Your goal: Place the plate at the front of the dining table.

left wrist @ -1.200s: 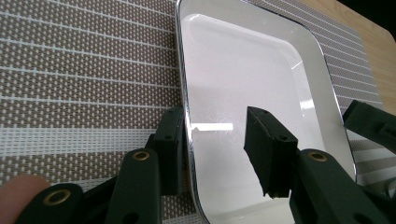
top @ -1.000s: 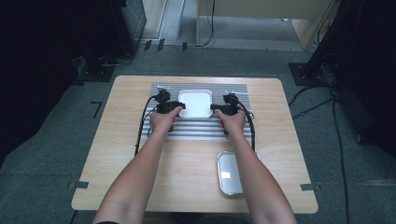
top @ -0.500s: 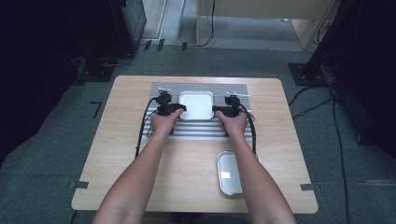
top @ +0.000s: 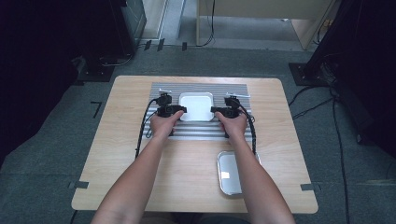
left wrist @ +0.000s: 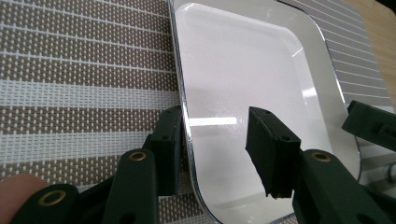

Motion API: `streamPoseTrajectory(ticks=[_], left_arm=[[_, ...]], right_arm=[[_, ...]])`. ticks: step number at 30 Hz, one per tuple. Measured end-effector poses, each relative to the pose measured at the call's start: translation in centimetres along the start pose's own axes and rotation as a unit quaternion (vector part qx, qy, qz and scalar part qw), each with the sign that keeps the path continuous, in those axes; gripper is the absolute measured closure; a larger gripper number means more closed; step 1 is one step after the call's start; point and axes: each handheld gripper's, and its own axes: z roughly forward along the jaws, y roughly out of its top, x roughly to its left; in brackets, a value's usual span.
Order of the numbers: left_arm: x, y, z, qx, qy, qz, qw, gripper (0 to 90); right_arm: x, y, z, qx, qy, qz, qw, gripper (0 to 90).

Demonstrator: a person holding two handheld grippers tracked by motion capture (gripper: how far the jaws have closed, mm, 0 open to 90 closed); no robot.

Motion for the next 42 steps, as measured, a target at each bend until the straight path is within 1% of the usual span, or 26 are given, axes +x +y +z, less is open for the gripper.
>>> streamPoseTrajectory(ticks=[2, 3, 5, 6, 8, 10, 12, 13, 14, 15, 16, 17, 18, 19, 20, 21, 22, 23, 26, 29, 31, 32, 33, 35, 40, 42], left_arm=[[0.2, 0.1, -0.3, -0.005, -0.004, -0.005, 1.0, 51.6], [0.3, 0.3, -0.8, -0.016, -0.003, -0.006, 0.9999, 50.5], [0.5, 0.4, -1.5, -0.03, -0.012, -0.001, 0.9995, 46.8], [0.5, 0.4, -1.8, -0.036, -0.017, 0.007, 0.9992, 46.5], [0.5, 0.2, -2.2, -0.038, -0.012, 0.031, 0.9987, 43.0], [0.4, -0.1, -2.4, -0.04, -0.006, 0.051, 0.9979, 38.0], [0.4, -0.5, -2.7, -0.046, 0.001, 0.059, 0.9972, 30.7], [0.4, -0.6, -2.8, -0.044, 0.005, 0.061, 0.9971, 25.8], [0.4, -0.6, -2.8, -0.044, 0.005, 0.061, 0.9971, 24.4], [0.4, -0.8, -3.1, -0.034, 0.003, 0.062, 0.9975, 22.5], [0.4, -0.8, -3.1, -0.034, 0.003, 0.062, 0.9975, 20.3], [0.4, -0.9, -3.3, -0.031, -0.003, 0.067, 0.9973, 19.3], [0.4, -1.3, -3.7, -0.033, -0.018, 0.081, 0.996, 19.2], [0.4, -1.3, -3.7, -0.033, -0.018, 0.081, 0.996, 18.6], [0.4, -1.6, -4.2, -0.037, -0.026, 0.089, 0.995, 18.4], [0.5, -1.8, -4.4, -0.037, -0.028, 0.088, 0.995, 18.4], [0.5, -1.8, -4.4, -0.037, -0.028, 0.088, 0.995, 18.4], [0.6, -2.0, -4.9, -0.045, -0.032, 0.086, 0.9948, 18.4], [0.9, -2.3, -5.6, -0.053, -0.037, 0.087, 0.9941, 18.4], [0.9, -2.6, -6.0, -0.056, -0.04, 0.1, 0.9926, 18.3], [0.9, -3.1, -6.6, -0.055, -0.037, 0.117, 0.9909, 18.0], [0.9, -3.1, -6.6, -0.055, -0.037, 0.117, 0.9909, 18.0], [1.0, -3.5, -7.0, -0.058, -0.038, 0.13, 0.9892, 17.9], [1.2, -4.0, -7.3, -0.062, -0.035, 0.14, 0.9876, 17.1], [1.8, -4.9, -7.7, -0.071, -0.025, 0.14, 0.9873, 17.0], [2.1, -5.5, -8.0, -0.076, -0.018, 0.144, 0.9866, 17.0]], right_arm=[[0.1, 0.2, -0.1, -0.007, 0.0, -0.007, 0.9999, 63.2], [0.1, 0.3, -0.3, -0.011, 0.001, -0.01, 0.9999, 60.6], [0.0, 0.6, -0.7, -0.018, 0.001, -0.006, 0.9998, 55.4], [-0.1, 0.8, -1.0, -0.021, -0.001, -0.004, 0.9998, 54.4], [-0.4, 1.1, -1.5, -0.026, -0.002, -0.005, 0.9997, 53.4], [-0.6, 1.2, -2.0, -0.021, 0.009, -0.006, 0.9997, 51.7], [-0.6, 1.2, -2.4, -0.013, 0.015, -0.015, 0.9997, 48.9], [-0.5, 1.2, -2.6, -0.01, 0.014, -0.019, 0.9997, 45.7], [-0.4, 1.1, -2.8, -0.006, 0.011, -0.021, 0.9997, 39.7], [-0.3, 1.1, -3.0, -0.004, 0.006, -0.023, 0.9997, 35.4], [-0.3, 1.1, -3.0, -0.004, 0.006, -0.023, 0.9997, 35.4], [-0.1, 1.0, -3.6, 0.0, -0.006, -0.022, 0.9997, 26.1], [0.0, 0.9, -3.8, -0.001, -0.01, -0.025, 0.9996, 26.0], [0.0, 0.9, -3.8, -0.001, -0.01, -0.025, 0.9996, 26.0], [0.2, 0.4, -4.2, 0.005, -0.024, -0.04, 0.9989, 24.6], [0.2, 0.2, -4.4, 0.006, -0.032, -0.048, 0.9983, 24.6], [0.2, 0.2, -4.4, 0.006, -0.032, -0.048, 0.9983, 24.6], [0.2, -0.3, -4.7, 0.009, -0.044, -0.065, 0.9969, 23.7], [0.1, -1.0, -5.2, 0.007, -0.055, -0.084, 0.995, 22.5], [0.1, -1.3, -5.6, 0.0, -0.058, -0.083, 0.9949, 22.5], [-0.1, -1.7, -6.3, -0.006, -0.056, -0.085, 0.9948, 22.2], [-0.1, -1.7, -6.3, -0.006, -0.056, -0.085, 0.9948, 22.2], [-0.3, -1.8, -6.7, -0.005, -0.057, -0.092, 0.9941, 21.8], [-0.4, -2.0, -7.3, -0.005, -0.056, -0.096, 0.9938, 21.4], [-0.7, -2.2, -8.4, -0.013, -0.054, -0.098, 0.9936, 21.1], [-0.9, -2.5, -9.1, -0.018, -0.056, -0.102, 0.993, 21.0]])
